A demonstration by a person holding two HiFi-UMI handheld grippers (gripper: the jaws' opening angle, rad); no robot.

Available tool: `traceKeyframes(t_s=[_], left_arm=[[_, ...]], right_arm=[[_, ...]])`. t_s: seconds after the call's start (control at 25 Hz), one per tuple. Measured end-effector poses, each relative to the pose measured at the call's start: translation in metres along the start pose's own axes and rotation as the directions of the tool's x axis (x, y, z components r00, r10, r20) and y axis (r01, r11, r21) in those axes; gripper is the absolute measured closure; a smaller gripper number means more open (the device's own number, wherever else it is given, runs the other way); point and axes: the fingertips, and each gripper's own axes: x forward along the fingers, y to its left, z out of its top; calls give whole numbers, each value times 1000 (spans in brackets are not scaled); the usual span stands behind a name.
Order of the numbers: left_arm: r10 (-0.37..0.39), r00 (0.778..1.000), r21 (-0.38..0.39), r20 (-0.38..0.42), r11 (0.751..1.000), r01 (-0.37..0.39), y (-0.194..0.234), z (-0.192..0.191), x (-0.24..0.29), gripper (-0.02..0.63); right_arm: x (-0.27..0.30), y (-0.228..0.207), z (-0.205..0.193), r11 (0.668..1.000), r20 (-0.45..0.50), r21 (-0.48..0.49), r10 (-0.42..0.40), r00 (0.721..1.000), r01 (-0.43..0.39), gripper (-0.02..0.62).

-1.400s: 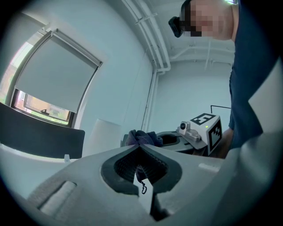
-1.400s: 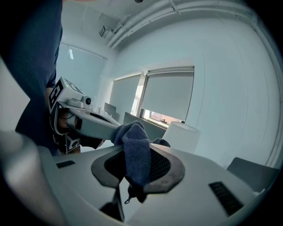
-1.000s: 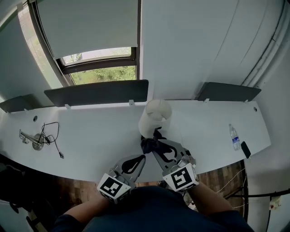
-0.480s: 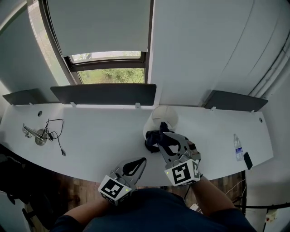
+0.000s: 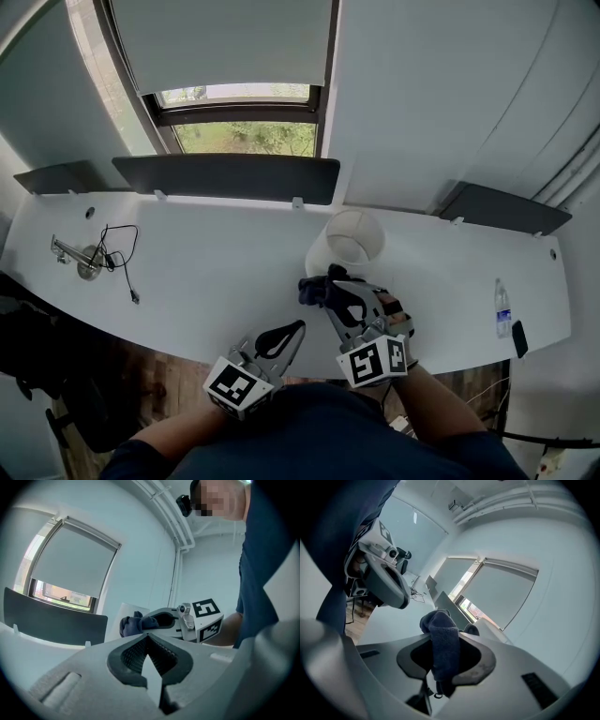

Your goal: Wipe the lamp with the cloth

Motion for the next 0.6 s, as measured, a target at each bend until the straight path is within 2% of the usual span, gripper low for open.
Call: traceKeyframes(t_s=[0.16,0.36,0.6], left_arm=[[16,1000,22,-19,1000,-15,1,-5,0,600],[42,999,-20,-26,999,-43,2,-9,-1,600],[50,998,-6,-43,999,-51,-3,-15,3,600]], right_arm=[[8,23,-24,998,-36,-4,59,998,-59,494],[15,47,-48,993,-69,4,115,991,-115,494],[18,60,-67,987,-88,10,159,983,-159,494]])
